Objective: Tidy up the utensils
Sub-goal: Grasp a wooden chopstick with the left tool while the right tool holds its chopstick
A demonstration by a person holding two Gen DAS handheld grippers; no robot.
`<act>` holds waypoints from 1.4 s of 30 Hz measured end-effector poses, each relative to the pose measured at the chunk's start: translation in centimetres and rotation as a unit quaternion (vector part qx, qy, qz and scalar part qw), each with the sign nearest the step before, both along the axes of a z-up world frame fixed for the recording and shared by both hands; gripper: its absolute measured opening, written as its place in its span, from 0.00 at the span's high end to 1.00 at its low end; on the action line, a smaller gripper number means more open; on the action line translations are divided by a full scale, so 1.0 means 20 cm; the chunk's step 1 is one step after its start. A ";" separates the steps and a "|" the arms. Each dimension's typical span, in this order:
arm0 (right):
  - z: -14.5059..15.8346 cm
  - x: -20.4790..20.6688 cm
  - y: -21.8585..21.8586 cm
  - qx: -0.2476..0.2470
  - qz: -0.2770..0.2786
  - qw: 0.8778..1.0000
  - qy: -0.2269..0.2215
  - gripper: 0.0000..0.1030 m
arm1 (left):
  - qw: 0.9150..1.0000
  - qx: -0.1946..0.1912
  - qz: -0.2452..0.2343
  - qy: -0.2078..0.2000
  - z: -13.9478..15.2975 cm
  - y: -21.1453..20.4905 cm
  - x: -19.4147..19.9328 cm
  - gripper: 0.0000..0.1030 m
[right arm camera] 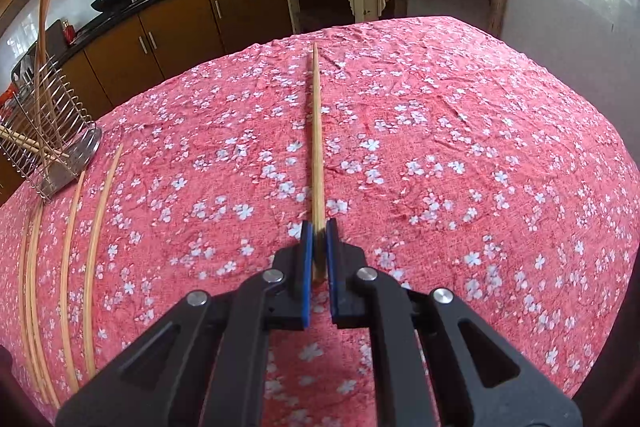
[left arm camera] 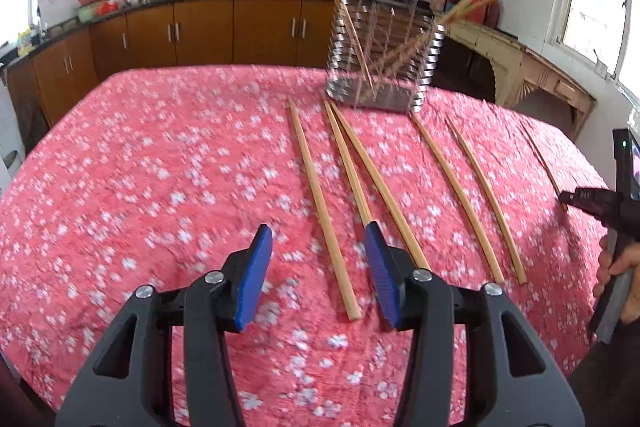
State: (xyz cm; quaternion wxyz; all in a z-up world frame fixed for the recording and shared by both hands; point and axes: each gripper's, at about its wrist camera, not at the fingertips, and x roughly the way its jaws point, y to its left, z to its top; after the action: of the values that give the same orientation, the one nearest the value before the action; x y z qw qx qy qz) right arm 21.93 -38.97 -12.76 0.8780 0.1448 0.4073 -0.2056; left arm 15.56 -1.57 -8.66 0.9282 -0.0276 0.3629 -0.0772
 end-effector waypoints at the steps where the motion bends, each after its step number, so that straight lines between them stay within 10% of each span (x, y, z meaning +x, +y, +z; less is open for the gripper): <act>1: 0.00 0.00 0.00 0.001 0.000 1.000 0.000 0.92 | 1.000 0.005 -0.003 0.009 -0.02 -0.01 0.01 0.59; 7: 0.00 0.00 0.00 0.003 -0.001 1.000 -0.002 0.92 | 0.998 0.042 0.000 0.045 -0.07 -0.07 0.06 0.92; 20: 0.00 0.04 0.00 -0.004 0.019 1.000 0.001 0.92 | 0.996 0.048 0.025 0.074 -0.06 0.18 0.43 0.93; 42: 0.00 0.04 0.12 -0.010 0.077 0.997 0.003 0.88 | 0.997 0.029 -0.004 0.074 -0.05 0.16 0.35 0.90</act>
State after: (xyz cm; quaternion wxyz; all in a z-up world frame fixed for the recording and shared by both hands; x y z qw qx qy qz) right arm 22.78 -36.65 -12.72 0.8914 0.1032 0.4181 -0.1416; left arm 22.59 1.53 -9.66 0.8991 -0.0049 0.4323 -0.0686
